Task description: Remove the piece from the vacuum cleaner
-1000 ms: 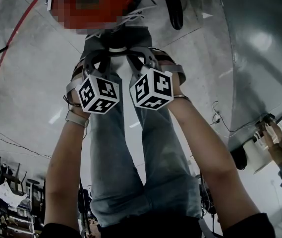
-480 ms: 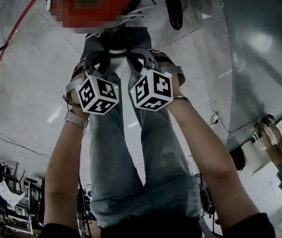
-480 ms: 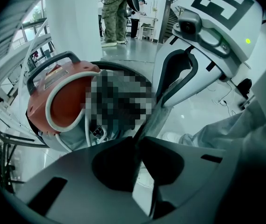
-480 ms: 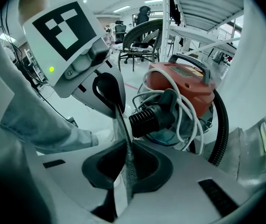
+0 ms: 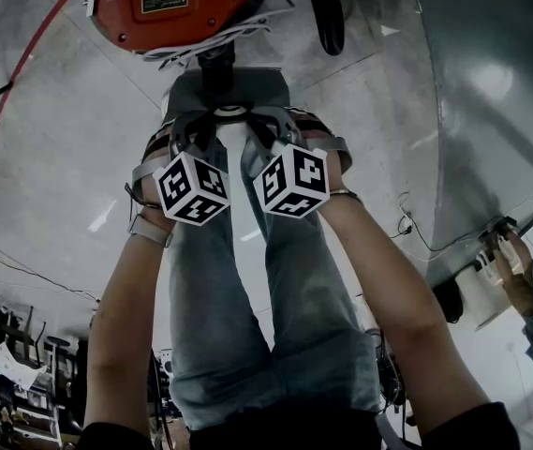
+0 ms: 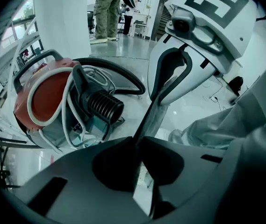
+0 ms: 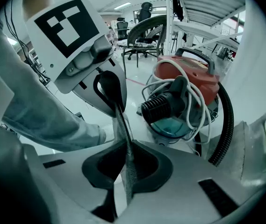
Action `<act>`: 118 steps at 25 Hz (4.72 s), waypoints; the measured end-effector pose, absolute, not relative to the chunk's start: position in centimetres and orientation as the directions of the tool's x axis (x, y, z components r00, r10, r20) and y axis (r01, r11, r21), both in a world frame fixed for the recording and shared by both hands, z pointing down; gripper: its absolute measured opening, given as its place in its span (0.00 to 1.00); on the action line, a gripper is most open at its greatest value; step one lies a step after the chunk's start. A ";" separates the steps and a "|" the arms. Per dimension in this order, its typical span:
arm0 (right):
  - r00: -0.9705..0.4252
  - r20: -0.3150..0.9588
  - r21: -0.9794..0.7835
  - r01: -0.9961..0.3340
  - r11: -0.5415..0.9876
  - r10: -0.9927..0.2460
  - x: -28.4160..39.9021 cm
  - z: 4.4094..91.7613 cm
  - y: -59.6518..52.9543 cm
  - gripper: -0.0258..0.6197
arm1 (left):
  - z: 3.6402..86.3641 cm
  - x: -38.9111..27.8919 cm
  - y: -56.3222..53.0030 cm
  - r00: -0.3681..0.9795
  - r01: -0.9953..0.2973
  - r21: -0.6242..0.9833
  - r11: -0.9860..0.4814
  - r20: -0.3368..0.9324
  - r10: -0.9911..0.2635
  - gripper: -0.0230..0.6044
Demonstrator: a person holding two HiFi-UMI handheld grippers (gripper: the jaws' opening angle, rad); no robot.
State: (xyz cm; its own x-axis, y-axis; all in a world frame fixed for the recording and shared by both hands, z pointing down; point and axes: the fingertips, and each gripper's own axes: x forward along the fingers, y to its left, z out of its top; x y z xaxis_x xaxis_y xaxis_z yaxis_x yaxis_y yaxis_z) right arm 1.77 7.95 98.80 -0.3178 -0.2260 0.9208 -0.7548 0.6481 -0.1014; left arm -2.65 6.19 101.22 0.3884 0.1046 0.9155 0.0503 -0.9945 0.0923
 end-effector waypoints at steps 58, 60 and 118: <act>-0.257 0.868 0.084 -0.767 0.636 -0.425 3.0 41.4 -4.5 0.13 | 44.8 -1.0 -5.8 0.482 0.184 -0.003 -0.983 0.872 0.088 0.12; -0.261 0.863 0.087 -0.768 0.635 -0.433 2.8 39.6 -4.9 0.13 | 43.1 -1.1 -6.3 0.487 0.193 -0.018 -0.981 0.870 0.080 0.12; -0.290 0.806 0.278 -0.585 0.762 -0.516 -2.9 28.9 -5.5 0.13 | 32.3 -6.8 -6.9 0.542 -0.028 -0.195 -0.980 0.821 -0.179 0.11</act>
